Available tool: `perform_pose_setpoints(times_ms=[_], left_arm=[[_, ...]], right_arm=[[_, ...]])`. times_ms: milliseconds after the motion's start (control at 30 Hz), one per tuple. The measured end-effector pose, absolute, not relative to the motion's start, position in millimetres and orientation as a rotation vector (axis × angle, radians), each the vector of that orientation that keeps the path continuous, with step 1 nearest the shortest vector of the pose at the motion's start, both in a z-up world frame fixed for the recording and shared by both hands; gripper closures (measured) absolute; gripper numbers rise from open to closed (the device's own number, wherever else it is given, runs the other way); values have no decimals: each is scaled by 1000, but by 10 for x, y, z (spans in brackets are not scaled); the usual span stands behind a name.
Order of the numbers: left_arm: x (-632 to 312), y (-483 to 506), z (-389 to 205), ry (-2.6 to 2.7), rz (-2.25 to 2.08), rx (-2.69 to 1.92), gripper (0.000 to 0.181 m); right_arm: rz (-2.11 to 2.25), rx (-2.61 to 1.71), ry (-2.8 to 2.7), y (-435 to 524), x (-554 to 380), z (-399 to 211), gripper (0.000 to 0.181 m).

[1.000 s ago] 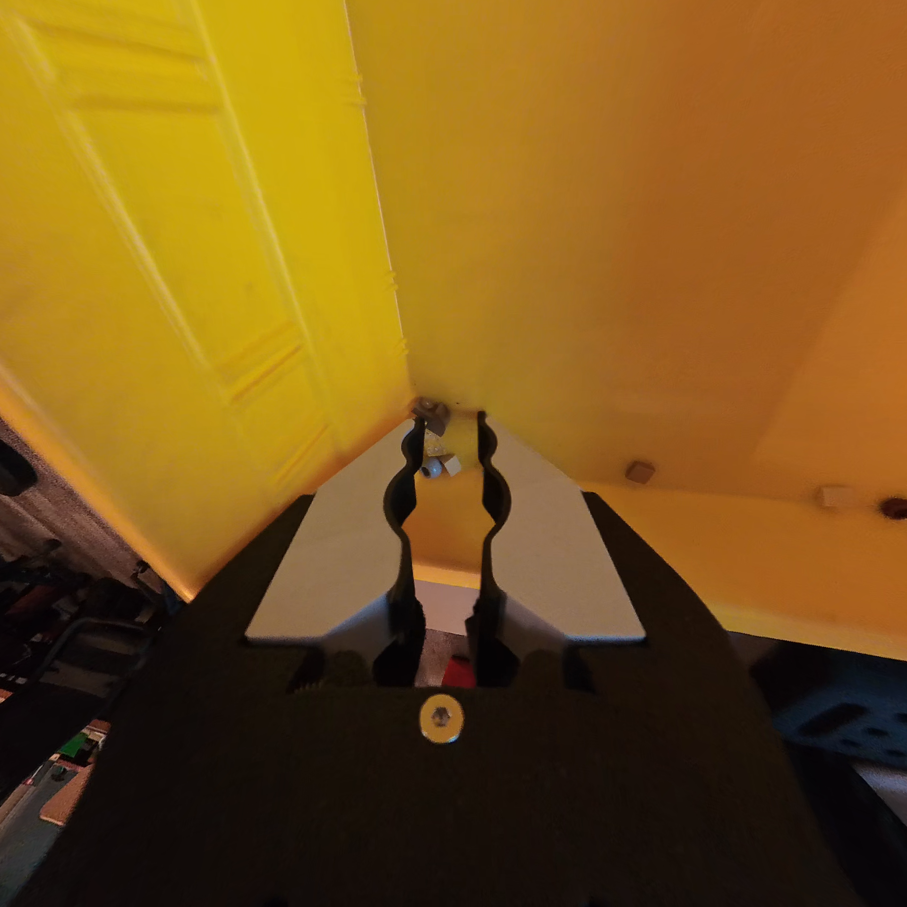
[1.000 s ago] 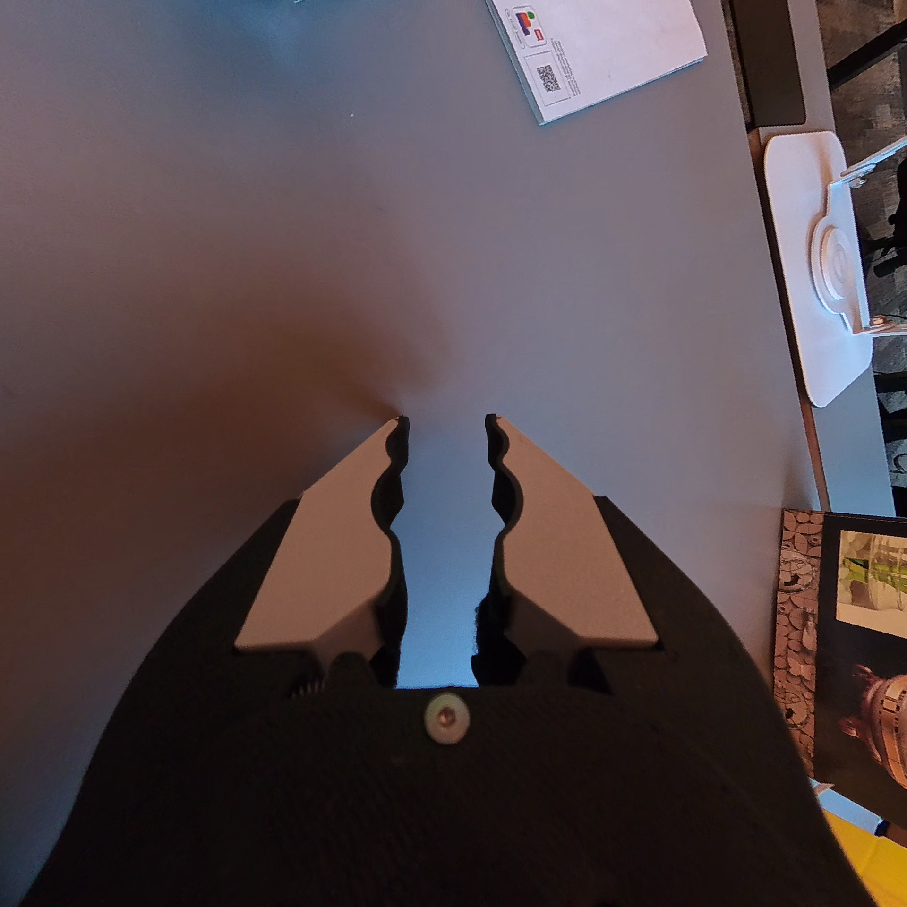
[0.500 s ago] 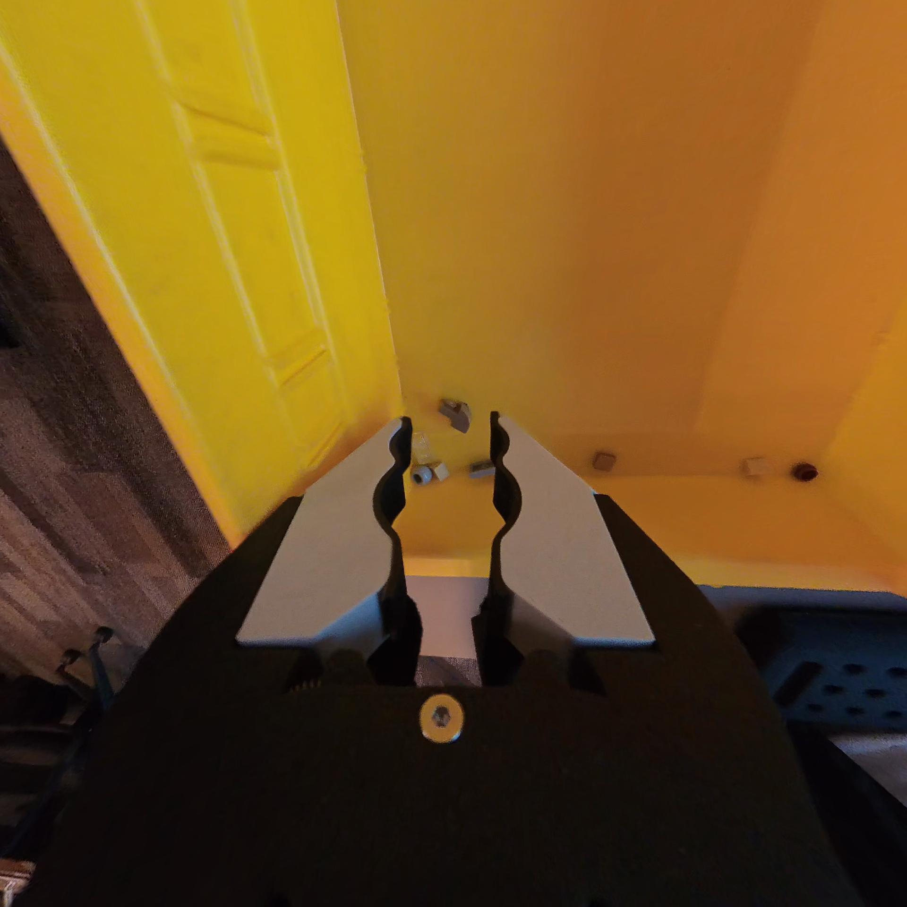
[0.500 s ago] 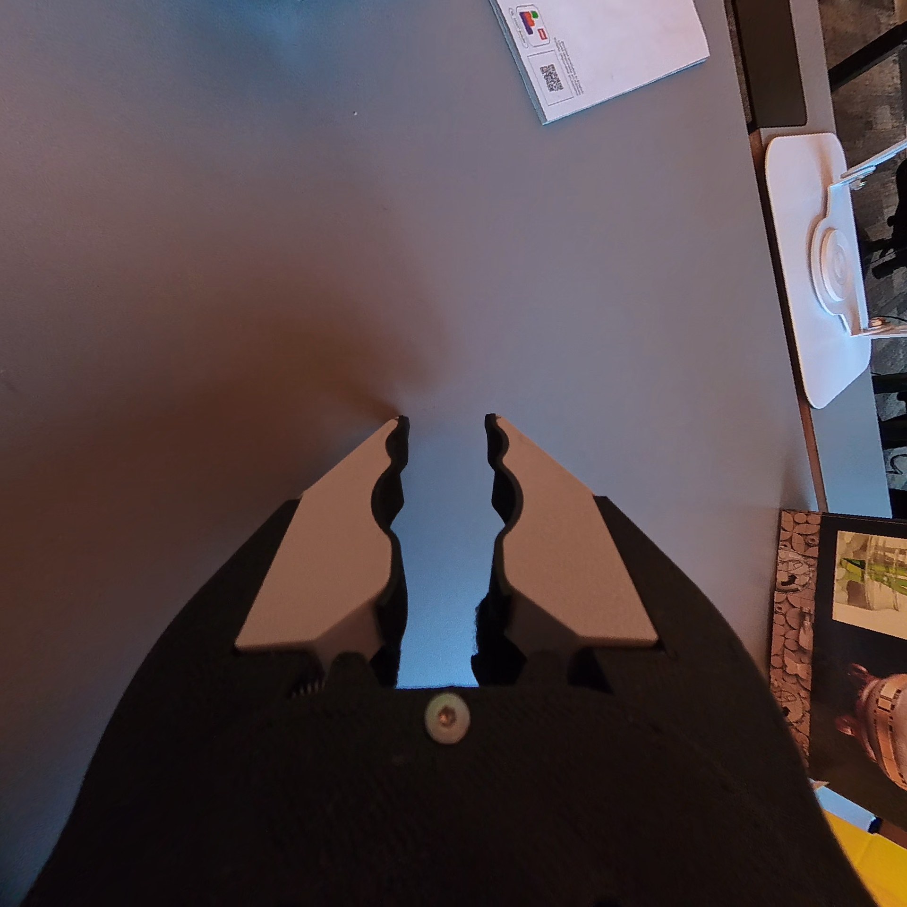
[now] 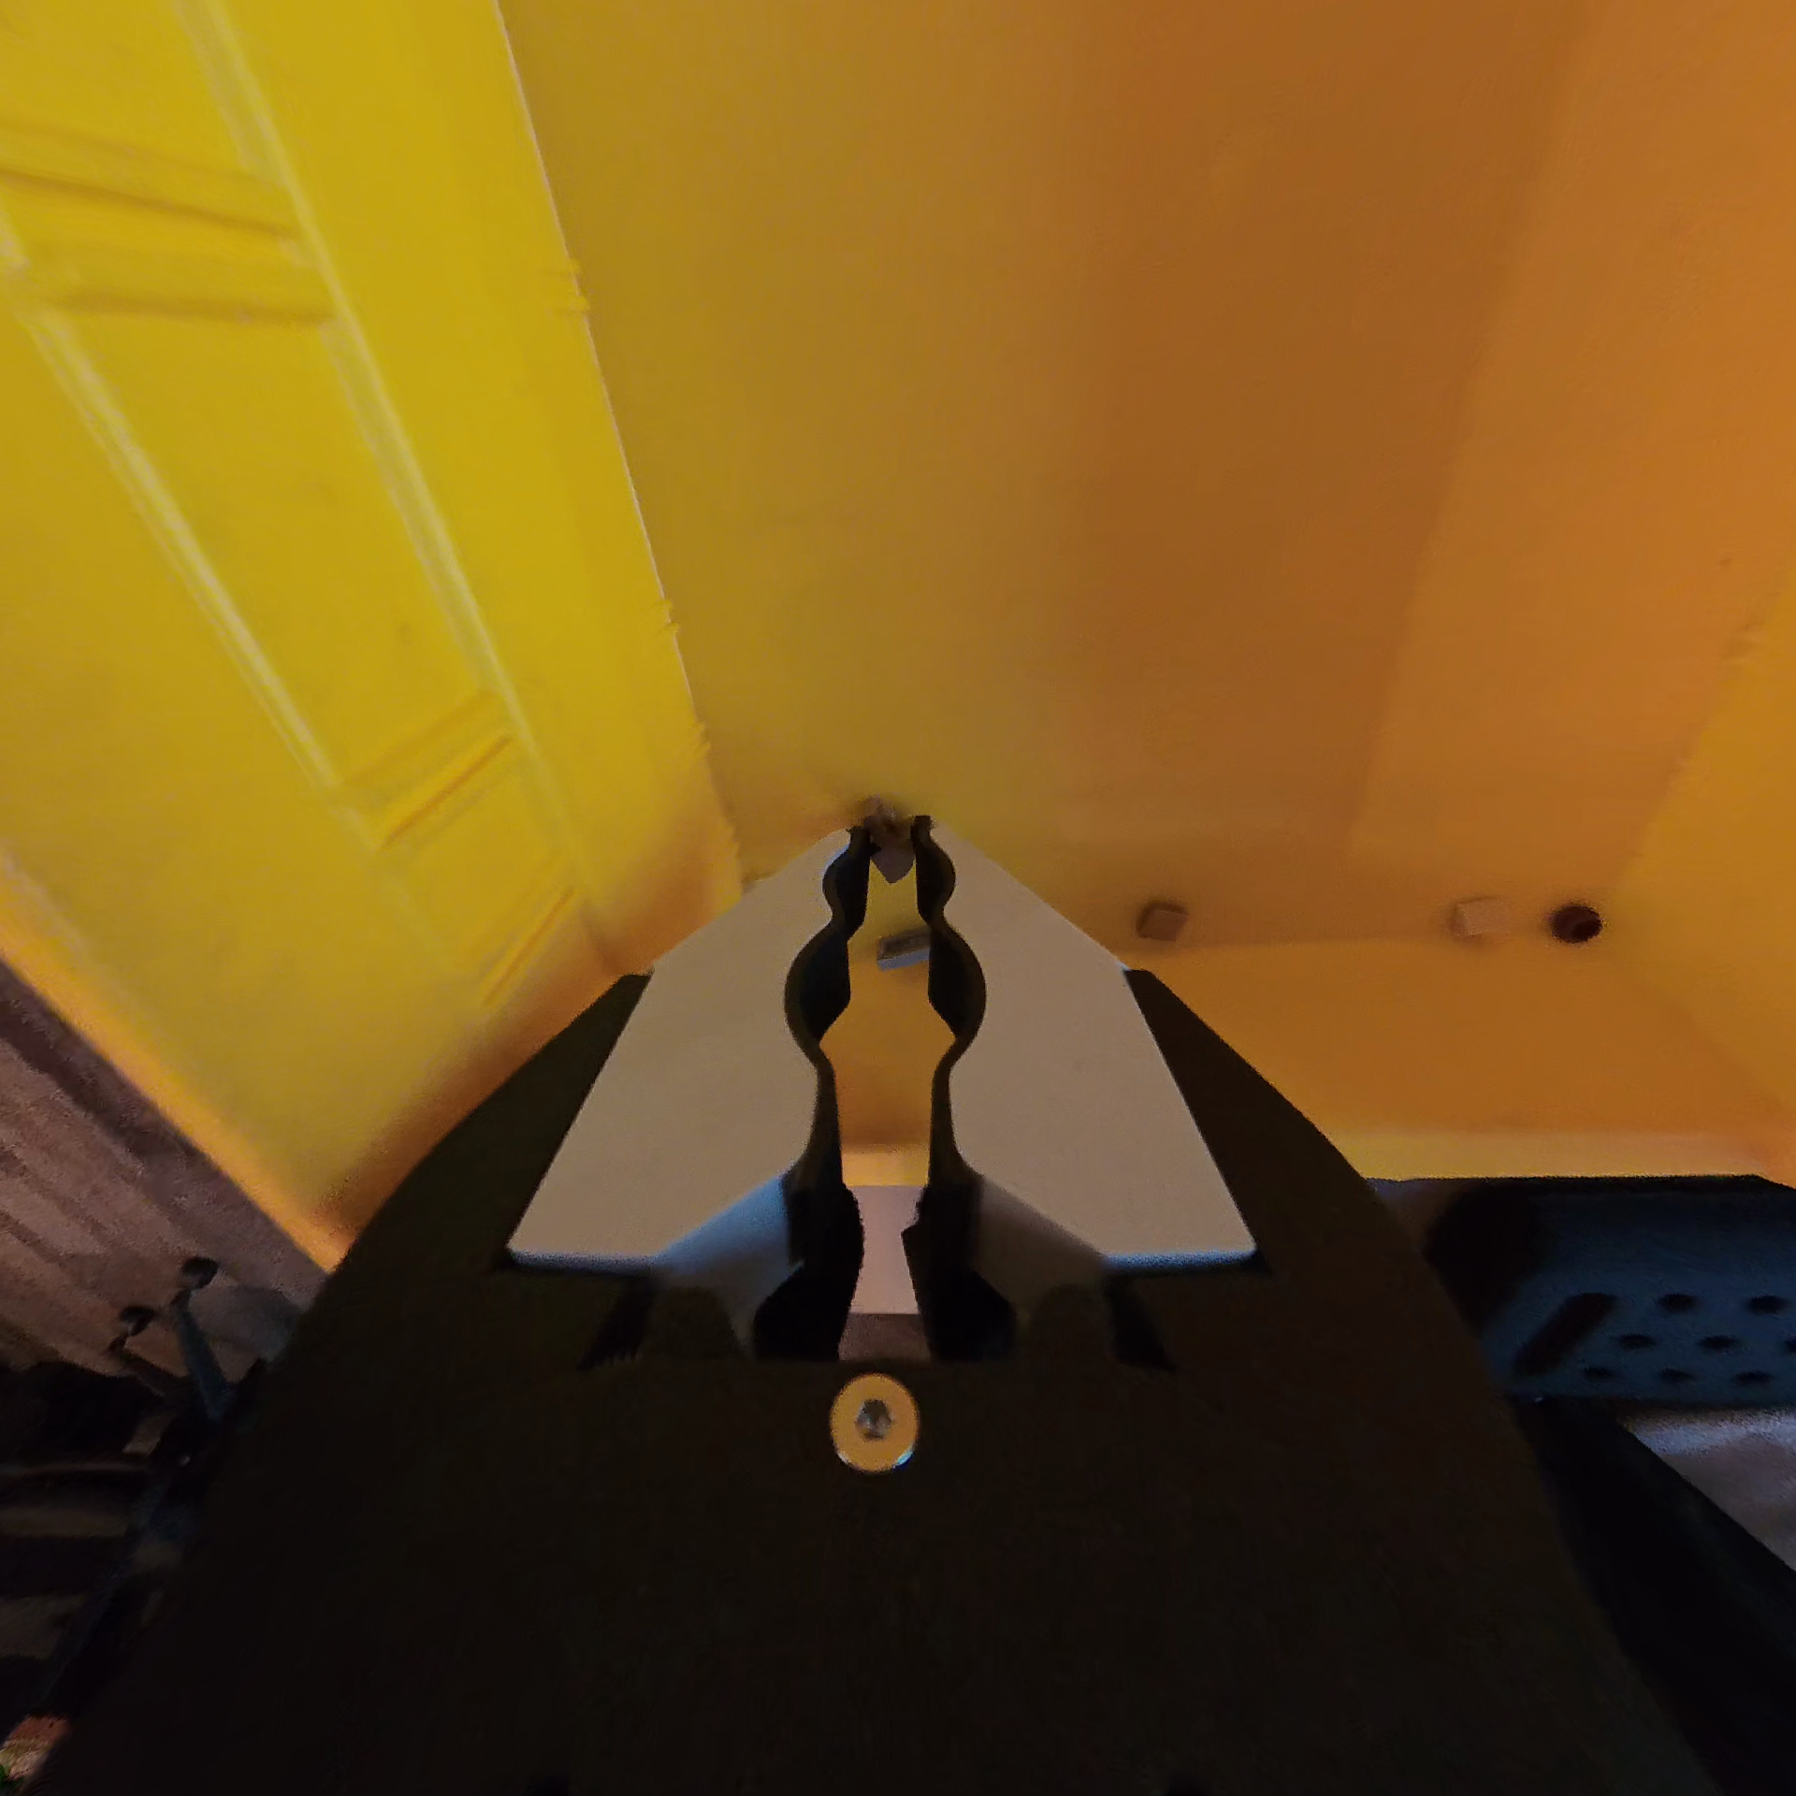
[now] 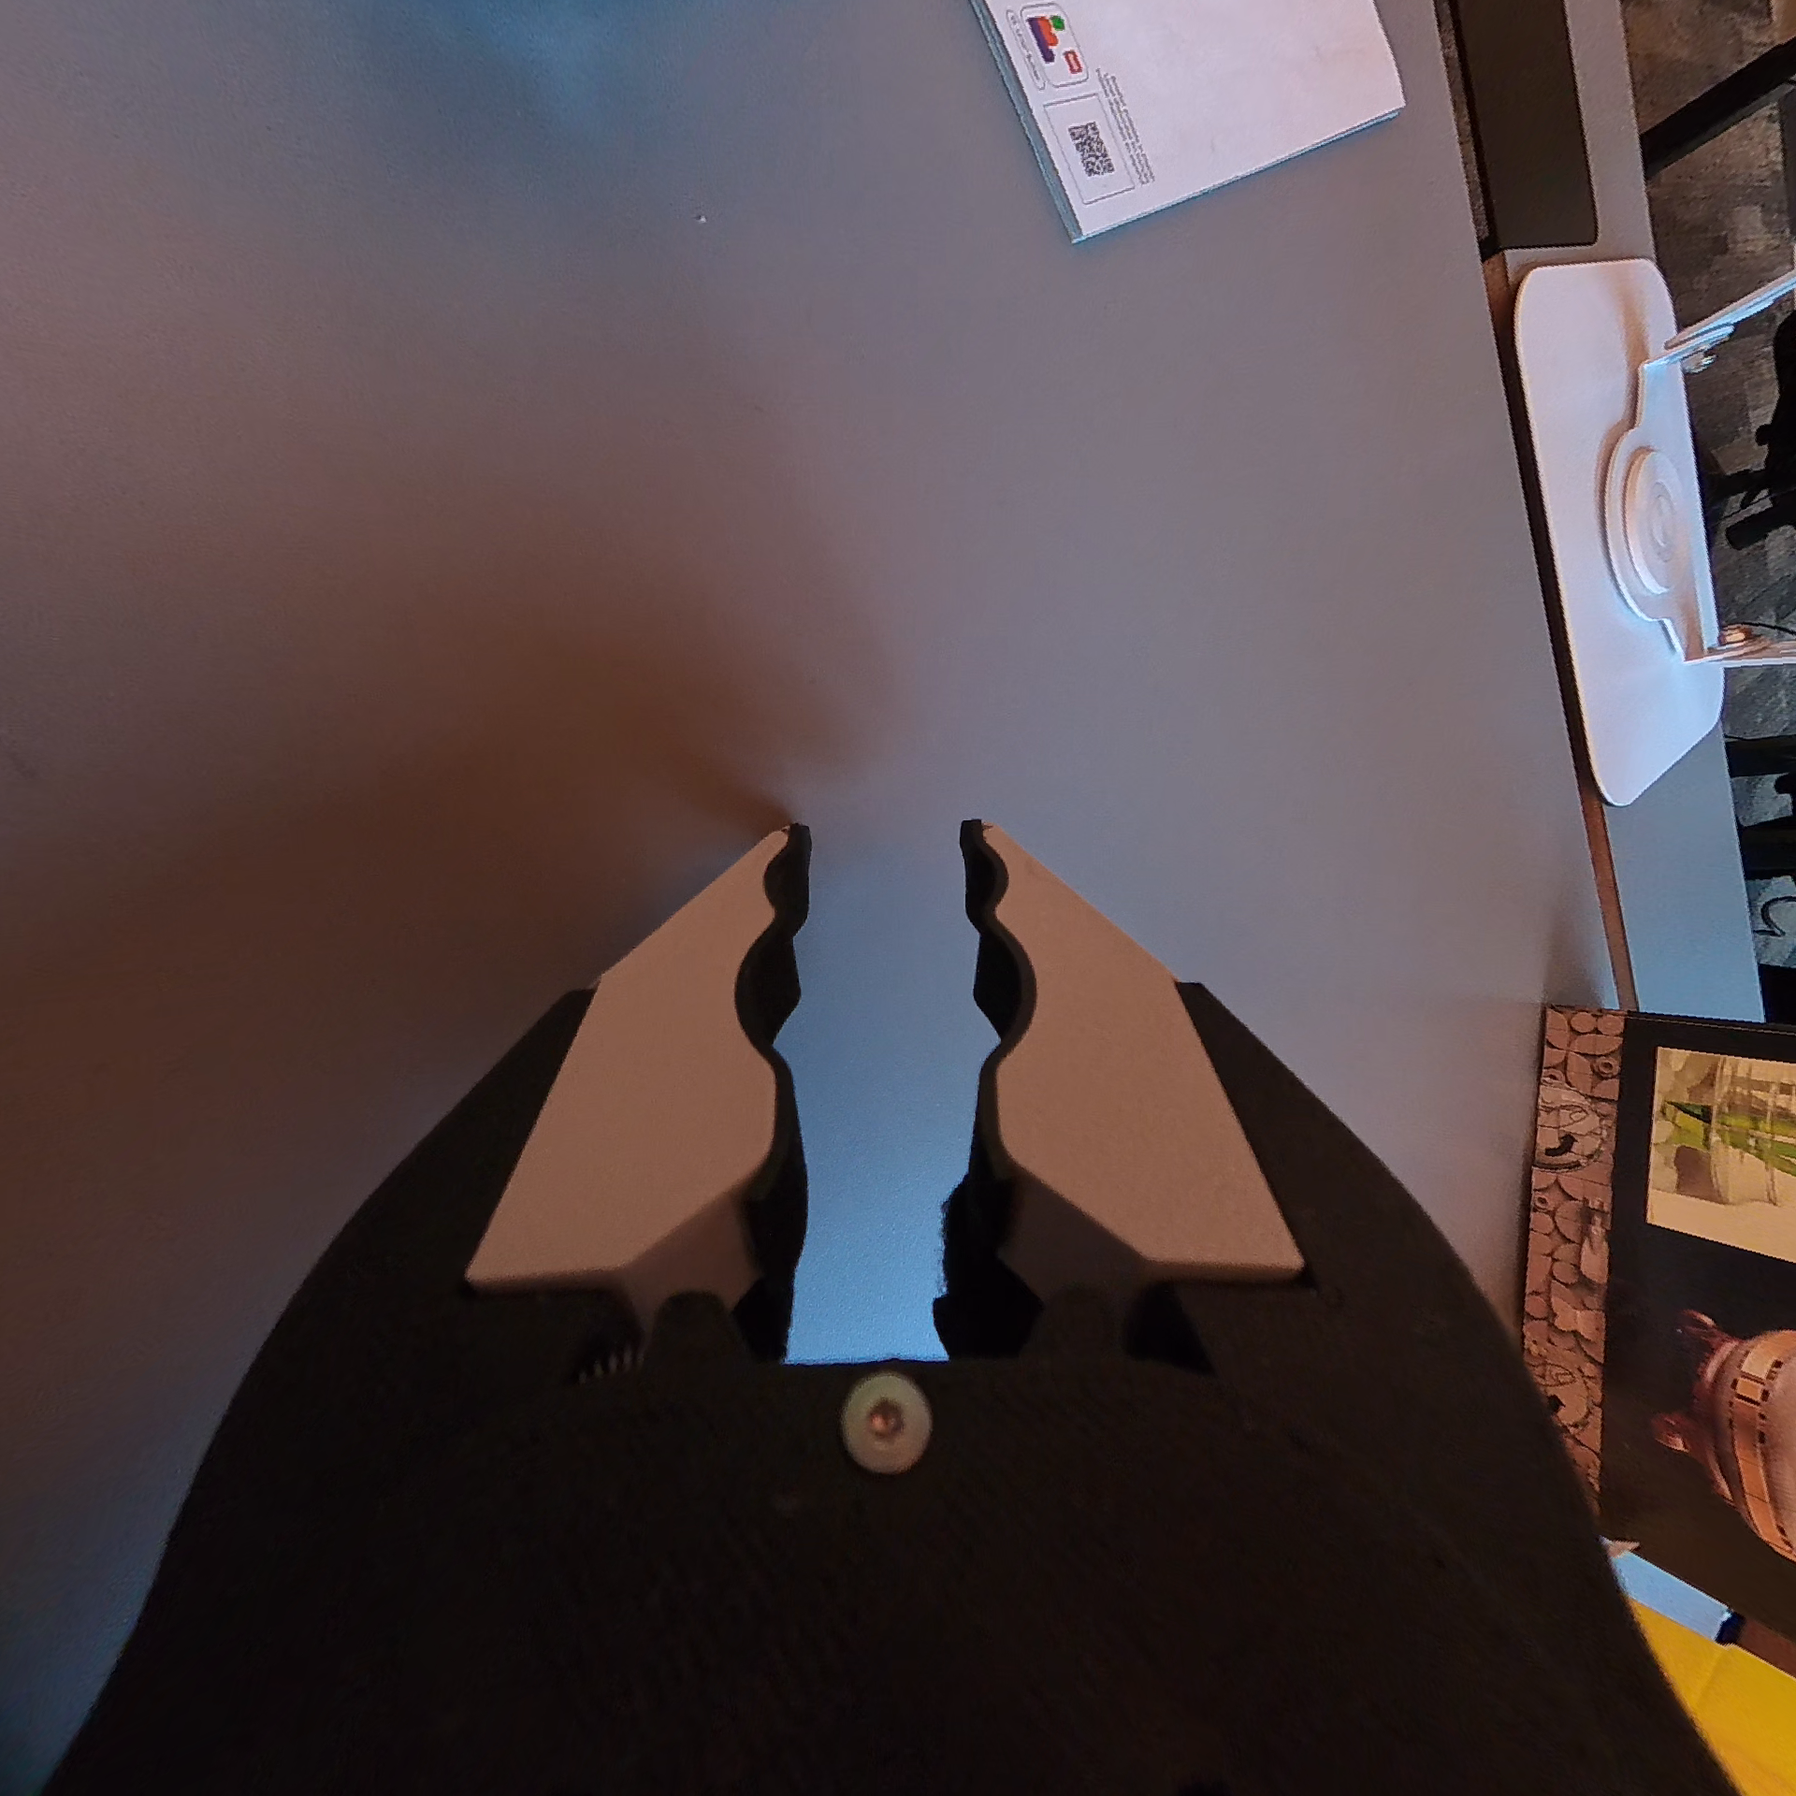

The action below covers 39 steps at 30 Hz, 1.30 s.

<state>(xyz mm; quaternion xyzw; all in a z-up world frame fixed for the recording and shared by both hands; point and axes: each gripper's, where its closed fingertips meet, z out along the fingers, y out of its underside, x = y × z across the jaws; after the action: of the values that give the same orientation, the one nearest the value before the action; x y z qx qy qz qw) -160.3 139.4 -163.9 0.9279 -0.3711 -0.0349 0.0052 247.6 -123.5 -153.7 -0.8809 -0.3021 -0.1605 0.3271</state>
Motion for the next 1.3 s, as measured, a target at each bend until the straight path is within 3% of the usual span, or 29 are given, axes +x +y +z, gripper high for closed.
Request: perform_pose_setpoints(times_ms=[200, 367, 633, 900, 1000, 1167, 1300], left_arm=[[-1120, 1229, -1293, -1269, 329, 2925, 174], [-367, 874, -694, -1663, 667, 2890, 174], [805, -119, -241, -2166, 1119, 2450, 174], [1144, -328, -433, -2231, 1048, 2311, 172], [1133, -251, -464, -2250, 981, 2342, 146], [912, 76, -176, -2391, 920, 2512, 142], [246, 615, -44, -2267, 762, 2794, 129]], right_arm=[[-422, -2307, -791, -1232, 2477, -1537, 150], [-422, -2306, -790, -1230, 2476, -1538, 150], [-423, -2302, -791, -1224, 2474, -1538, 151], [-428, -2304, -791, -1225, 2480, -1538, 151], [-431, -2305, -792, -1228, 2483, -1536, 151], [-437, -2305, -792, -1234, 2493, -1535, 151], [-441, -2306, -790, -1240, 2505, -1534, 151]])
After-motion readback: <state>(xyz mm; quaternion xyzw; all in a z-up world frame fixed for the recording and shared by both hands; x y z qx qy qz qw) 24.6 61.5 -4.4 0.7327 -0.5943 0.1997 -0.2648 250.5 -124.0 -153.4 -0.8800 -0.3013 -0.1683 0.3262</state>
